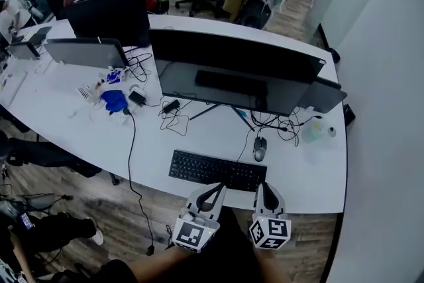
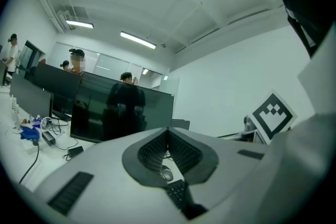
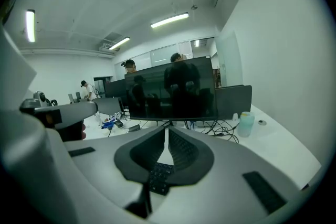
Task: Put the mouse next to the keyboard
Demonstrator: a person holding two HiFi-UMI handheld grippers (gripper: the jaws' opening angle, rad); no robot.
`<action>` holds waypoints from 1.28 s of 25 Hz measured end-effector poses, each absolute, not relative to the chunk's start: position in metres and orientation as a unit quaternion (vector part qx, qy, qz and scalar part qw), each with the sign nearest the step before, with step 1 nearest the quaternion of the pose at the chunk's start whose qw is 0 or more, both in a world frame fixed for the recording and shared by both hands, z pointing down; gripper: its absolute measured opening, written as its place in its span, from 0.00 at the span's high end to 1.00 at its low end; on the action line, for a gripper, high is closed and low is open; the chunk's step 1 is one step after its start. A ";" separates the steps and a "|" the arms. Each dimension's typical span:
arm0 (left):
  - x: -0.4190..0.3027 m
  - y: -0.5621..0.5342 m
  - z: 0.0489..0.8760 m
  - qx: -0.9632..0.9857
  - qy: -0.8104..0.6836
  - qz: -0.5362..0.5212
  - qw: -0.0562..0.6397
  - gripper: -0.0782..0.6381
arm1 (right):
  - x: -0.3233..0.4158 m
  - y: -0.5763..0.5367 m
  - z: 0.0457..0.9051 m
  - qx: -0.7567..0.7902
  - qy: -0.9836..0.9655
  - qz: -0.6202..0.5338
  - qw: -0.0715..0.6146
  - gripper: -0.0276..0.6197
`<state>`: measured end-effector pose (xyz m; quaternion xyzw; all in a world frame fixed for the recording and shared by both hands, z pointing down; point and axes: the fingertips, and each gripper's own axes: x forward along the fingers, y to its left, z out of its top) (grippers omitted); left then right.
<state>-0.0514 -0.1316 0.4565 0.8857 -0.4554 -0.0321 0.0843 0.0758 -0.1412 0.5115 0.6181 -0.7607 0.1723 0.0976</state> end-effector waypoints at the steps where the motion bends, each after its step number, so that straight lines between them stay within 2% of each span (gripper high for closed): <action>1: -0.046 -0.140 0.457 0.885 -0.456 -0.032 0.086 0.87 | 0.081 -0.150 0.516 0.618 -0.760 0.176 0.100 0.93; 7: -0.016 -0.185 0.473 0.887 -0.453 -0.010 0.088 0.87 | 0.104 -0.200 0.548 0.615 -0.754 0.197 0.121 0.92; 23: 0.031 -0.278 0.527 0.877 -0.462 0.060 0.114 0.87 | 0.145 -0.310 0.701 0.582 -0.723 0.295 0.228 0.57; 32: 0.034 -0.300 0.547 0.863 -0.481 0.075 0.136 0.87 | 0.144 -0.331 0.765 0.559 -0.697 0.350 0.282 0.52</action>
